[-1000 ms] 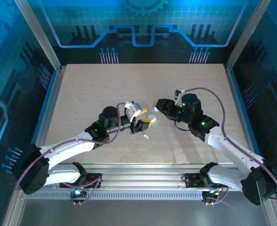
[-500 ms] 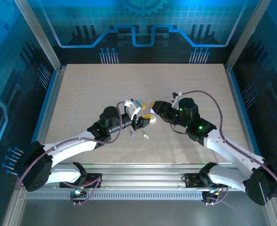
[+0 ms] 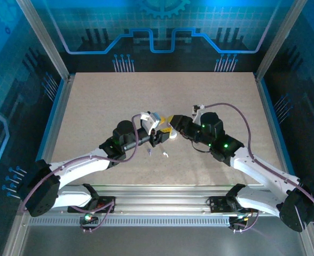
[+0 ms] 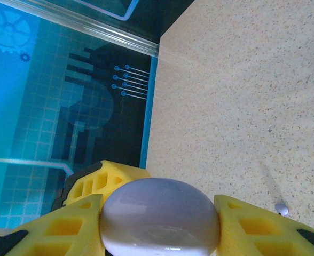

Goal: Insert the wireless bluetooth earbuds into the charging case

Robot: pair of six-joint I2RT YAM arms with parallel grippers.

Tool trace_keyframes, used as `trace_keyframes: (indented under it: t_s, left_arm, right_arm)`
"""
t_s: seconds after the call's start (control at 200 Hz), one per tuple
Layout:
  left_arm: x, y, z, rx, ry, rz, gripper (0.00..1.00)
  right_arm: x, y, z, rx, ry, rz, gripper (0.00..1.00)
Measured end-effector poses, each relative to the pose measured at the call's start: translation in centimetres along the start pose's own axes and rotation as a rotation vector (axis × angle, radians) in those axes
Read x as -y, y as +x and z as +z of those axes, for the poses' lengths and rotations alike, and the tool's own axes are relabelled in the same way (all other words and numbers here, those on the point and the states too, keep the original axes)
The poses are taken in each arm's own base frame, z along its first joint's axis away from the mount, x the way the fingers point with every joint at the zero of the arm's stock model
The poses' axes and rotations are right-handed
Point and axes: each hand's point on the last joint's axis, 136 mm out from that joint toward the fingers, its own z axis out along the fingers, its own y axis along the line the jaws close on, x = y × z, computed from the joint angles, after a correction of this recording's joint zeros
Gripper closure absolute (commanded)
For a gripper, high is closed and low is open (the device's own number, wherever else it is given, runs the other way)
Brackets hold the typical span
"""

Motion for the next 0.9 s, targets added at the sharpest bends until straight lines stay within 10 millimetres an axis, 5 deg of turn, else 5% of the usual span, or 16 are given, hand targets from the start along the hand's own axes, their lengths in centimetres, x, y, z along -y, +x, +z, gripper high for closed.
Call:
trace_keyframes:
  t_s: [0.9]
  left_arm:
    - [0.13, -0.26, 0.41, 0.024, 0.006, -0.057, 0.73]
  right_arm:
    - [-0.89, 0.34, 0.12, 0.007, -0.026, -0.009, 0.59]
